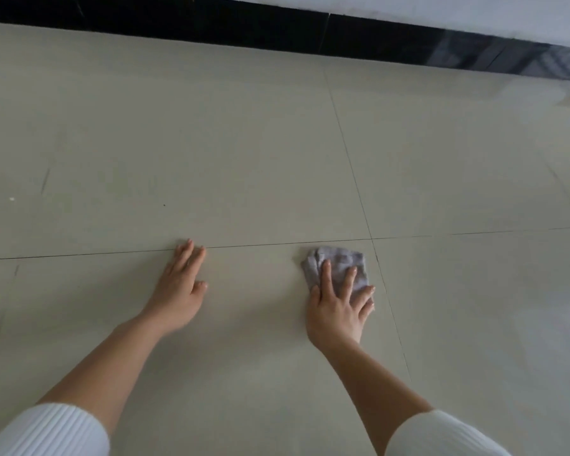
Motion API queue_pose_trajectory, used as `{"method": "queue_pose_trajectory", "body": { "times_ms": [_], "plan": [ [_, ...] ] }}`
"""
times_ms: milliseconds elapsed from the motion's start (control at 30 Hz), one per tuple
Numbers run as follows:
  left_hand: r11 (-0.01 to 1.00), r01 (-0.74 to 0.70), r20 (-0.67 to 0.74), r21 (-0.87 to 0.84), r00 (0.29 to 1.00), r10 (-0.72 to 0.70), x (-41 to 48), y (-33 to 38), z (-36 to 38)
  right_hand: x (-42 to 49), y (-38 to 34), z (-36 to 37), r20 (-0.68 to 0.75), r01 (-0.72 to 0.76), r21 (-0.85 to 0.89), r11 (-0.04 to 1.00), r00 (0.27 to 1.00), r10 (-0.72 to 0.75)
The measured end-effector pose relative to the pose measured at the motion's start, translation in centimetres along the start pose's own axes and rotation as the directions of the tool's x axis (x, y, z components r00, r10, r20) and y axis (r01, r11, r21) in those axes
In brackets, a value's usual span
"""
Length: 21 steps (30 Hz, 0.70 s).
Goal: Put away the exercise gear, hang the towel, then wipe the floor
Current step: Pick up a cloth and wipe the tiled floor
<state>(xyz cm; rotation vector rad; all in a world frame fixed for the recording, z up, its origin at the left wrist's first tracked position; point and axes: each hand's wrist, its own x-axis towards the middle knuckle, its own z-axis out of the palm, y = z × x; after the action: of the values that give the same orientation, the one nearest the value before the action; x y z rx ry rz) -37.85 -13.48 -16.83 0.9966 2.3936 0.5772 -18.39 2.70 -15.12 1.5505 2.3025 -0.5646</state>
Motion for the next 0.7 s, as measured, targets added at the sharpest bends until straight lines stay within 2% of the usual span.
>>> {"method": "queue_pose_trajectory", "body": {
  "times_ms": [67,167,233,300,367,400,467,533,567,633,700],
  "plan": [
    [0.995,0.011,0.015,-0.102,1.000,-0.009,0.0,-0.5,-0.5,-3.0,-2.6,2.5,0.036,0.223,-0.053,0.973,0.974,-0.221],
    [0.995,0.018,0.027,-0.099,1.000,-0.015,-0.1,-0.7,-0.7,-7.8,-4.2,5.2,0.052,0.520,-0.181,0.835,0.853,-0.519],
    [1.000,0.006,0.029,0.016,1.000,-0.007,-0.7,-0.5,-0.1,-10.0,-3.8,6.2,0.180,0.669,-0.251,0.700,0.742,-0.645],
    [0.995,-0.017,0.008,0.101,1.000,0.016,-1.4,-0.5,0.4,-10.0,-1.9,6.2,0.294,0.801,-0.252,0.543,0.598,-0.746],
    [0.992,-0.031,-0.027,0.125,0.999,0.034,-2.0,-0.7,0.7,-8.3,1.0,5.2,0.315,0.873,-0.251,0.419,0.483,-0.817],
    [0.991,-0.035,-0.036,0.129,0.999,0.040,-2.2,-0.8,0.8,-7.2,2.7,4.5,0.296,0.863,-0.277,0.422,0.494,-0.817],
    [0.988,-0.013,-0.036,0.153,0.999,0.018,-2.7,-1.2,0.7,-4.7,7.1,3.2,0.224,0.739,-0.332,0.587,0.666,-0.712],
    [0.976,0.092,-0.057,0.196,0.995,-0.082,-3.4,-2.0,0.5,-3.0,10.8,1.4,0.054,0.456,-0.322,0.830,0.884,-0.464],
    [0.967,0.156,-0.084,0.201,0.986,-0.142,-3.8,-2.4,0.2,-2.6,11.8,0.6,-0.011,0.277,-0.262,0.925,0.957,-0.289],
    [0.945,0.259,-0.158,0.202,0.960,-0.229,-4.5,-3.4,-0.2,-1.7,11.5,-0.7,-0.058,-0.013,-0.074,0.997,0.998,0.008],
    [0.919,0.334,-0.207,0.209,0.934,-0.292,-4.9,-4.5,-0.9,-0.7,8.6,-1.5,-0.078,-0.126,0.014,0.992,0.989,0.127]
  ]
}}
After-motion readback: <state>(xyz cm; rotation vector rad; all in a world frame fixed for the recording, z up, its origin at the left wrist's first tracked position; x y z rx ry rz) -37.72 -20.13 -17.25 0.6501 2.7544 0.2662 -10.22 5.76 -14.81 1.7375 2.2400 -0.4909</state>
